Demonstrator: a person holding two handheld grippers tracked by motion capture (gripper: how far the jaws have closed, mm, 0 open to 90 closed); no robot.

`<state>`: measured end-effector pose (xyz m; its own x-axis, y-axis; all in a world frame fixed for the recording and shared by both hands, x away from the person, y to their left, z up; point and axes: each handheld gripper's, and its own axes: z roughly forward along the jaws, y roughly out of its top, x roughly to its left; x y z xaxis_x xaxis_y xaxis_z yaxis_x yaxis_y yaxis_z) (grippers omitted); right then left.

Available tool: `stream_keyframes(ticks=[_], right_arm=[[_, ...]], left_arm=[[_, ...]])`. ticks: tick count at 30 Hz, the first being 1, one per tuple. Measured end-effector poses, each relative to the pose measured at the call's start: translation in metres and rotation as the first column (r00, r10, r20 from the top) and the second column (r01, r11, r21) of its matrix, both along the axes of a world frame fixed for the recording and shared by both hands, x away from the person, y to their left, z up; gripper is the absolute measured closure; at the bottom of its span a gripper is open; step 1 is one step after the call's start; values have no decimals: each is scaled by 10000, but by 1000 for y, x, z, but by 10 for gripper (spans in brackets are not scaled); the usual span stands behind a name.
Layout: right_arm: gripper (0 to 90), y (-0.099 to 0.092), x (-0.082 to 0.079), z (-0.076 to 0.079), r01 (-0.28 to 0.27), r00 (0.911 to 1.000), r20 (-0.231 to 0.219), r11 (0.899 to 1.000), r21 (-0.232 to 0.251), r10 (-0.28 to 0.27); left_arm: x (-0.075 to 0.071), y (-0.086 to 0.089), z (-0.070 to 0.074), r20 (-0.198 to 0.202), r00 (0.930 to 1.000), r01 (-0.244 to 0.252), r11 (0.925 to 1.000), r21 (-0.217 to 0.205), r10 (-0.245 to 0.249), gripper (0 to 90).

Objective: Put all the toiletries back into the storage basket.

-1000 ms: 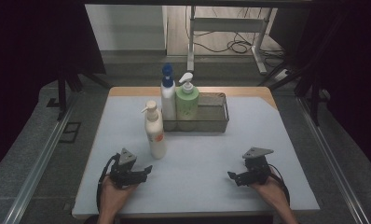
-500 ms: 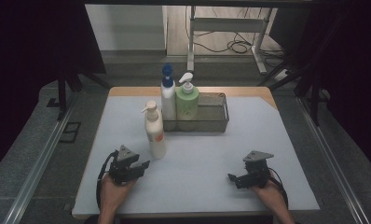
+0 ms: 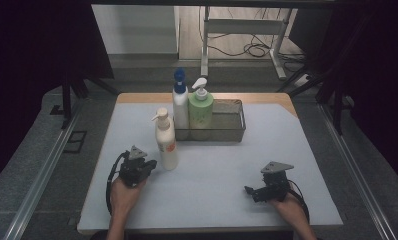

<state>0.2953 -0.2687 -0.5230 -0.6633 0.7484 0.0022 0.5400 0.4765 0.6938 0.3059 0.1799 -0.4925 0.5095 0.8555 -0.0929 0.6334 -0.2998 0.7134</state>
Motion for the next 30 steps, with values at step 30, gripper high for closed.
stream_keyframes(ticks=[30], right_arm=[[0,0,0,0,5,10000,-12,10000,0,-5]], left_arm=[[26,-28,-12,-452,9985,308,9990,-330,-322,892]])
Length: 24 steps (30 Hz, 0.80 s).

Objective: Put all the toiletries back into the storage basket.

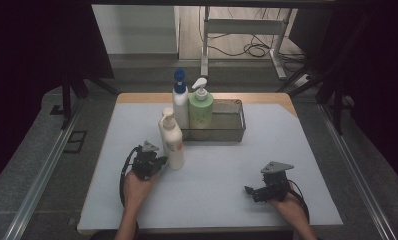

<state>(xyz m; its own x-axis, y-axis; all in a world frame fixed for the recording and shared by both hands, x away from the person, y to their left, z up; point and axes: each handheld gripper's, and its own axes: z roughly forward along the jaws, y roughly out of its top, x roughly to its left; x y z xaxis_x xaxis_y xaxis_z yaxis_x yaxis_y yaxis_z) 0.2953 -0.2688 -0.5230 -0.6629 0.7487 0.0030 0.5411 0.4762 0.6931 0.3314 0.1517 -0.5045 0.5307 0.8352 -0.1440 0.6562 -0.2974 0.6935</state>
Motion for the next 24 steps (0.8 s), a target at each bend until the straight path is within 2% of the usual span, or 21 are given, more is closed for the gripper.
stream_keyframes(ticks=[12,17,22,24], right_arm=[[0,0,0,0,-2,10000,-4,10000,-1,2],[0,0,0,0,-9,10000,2,10000,-7,9],[0,0,0,0,-9,10000,-5,10000,-21,9],[0,0,0,0,-6,10000,-34,10000,-25,6]], left_arm=[[-2,-17,1,38,9991,425,9989,-204,-424,891],[0,-21,0,59,9990,452,9985,-318,-450,892],[1,-23,-1,59,9987,515,9982,-316,-514,891],[0,-22,0,70,9986,521,9985,-171,-520,890]])
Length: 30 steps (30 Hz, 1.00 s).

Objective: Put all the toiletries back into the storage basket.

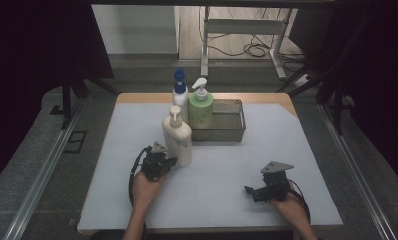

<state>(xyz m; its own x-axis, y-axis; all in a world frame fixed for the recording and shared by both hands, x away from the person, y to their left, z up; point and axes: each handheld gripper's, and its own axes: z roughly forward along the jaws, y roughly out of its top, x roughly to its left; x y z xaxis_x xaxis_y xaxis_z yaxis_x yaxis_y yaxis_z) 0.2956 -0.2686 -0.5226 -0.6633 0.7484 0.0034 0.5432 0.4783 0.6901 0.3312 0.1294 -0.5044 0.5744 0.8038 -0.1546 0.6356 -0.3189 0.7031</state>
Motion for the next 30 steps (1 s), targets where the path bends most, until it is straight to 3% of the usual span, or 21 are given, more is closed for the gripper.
stream_keyframes(ticks=[5,13,18,21,24,28,30], right_arm=[[0,1,0,0,19,10000,-25,10000,-49,-19],[0,3,3,3,8,9996,-289,9995,-302,-17],[0,3,3,4,2,9996,-287,9996,-270,-10],[0,3,3,4,-44,9996,-267,9997,-243,38],[0,3,2,5,-83,9995,-290,9999,-100,80],[0,3,2,6,-143,9997,-216,9999,-50,142],[0,3,1,8,-164,9997,-174,9999,-2,164]], left_arm=[[-6,5,6,183,9998,-120,9998,170,117,820],[-22,17,13,398,9986,-360,9991,228,351,479],[-33,20,9,329,9984,-473,9960,754,449,275],[-40,21,4,250,9980,-592,9947,835,573,182],[-45,21,-1,209,9979,-633,9931,984,615,133],[-51,20,-7,262,9984,-533,9873,1497,500,120],[-52,20,-10,223,9987,-482,9871,1529,454,119]])
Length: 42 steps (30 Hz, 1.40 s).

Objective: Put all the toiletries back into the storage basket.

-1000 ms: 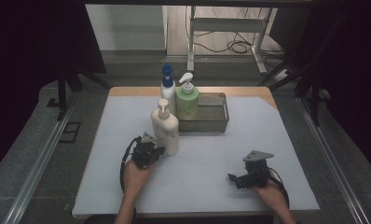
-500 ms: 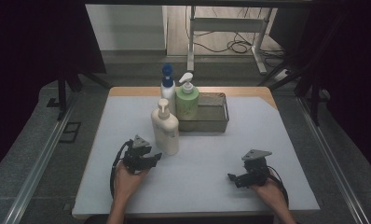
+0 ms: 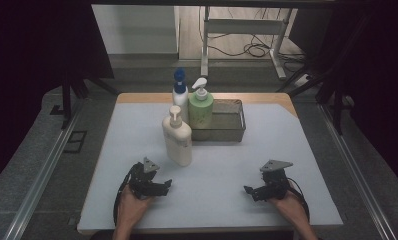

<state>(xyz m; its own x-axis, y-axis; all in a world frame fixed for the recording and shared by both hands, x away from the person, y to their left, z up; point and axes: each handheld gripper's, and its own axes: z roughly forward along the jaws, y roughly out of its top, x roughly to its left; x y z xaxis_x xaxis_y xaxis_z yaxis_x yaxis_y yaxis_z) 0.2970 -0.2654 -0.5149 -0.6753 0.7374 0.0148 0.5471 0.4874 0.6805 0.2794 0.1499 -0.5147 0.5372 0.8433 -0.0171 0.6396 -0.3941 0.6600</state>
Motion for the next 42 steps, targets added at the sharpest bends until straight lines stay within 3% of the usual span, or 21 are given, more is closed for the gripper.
stream_keyframes(ticks=[5,10,16,30,42], right_arm=[[0,-1,-2,3,-114,9999,98,9999,56,114],[0,-1,-4,8,-145,9998,159,9998,151,142],[0,5,-5,23,-386,9987,349,9979,524,368],[0,34,6,56,-1174,9914,690,9884,964,1110],[32,64,18,71,-1784,9821,795,9783,1051,1705]], left_arm=[[1,2,-6,-58,10000,75,9999,-126,-76,115],[-1,2,-9,125,9999,23,9996,-288,-20,114],[-2,3,-9,171,9999,21,9996,-272,-16,115],[-2,2,-9,202,9998,-17,9996,-288,23,116],[-2,2,-9,205,9998,-3,9997,-261,8,116]])
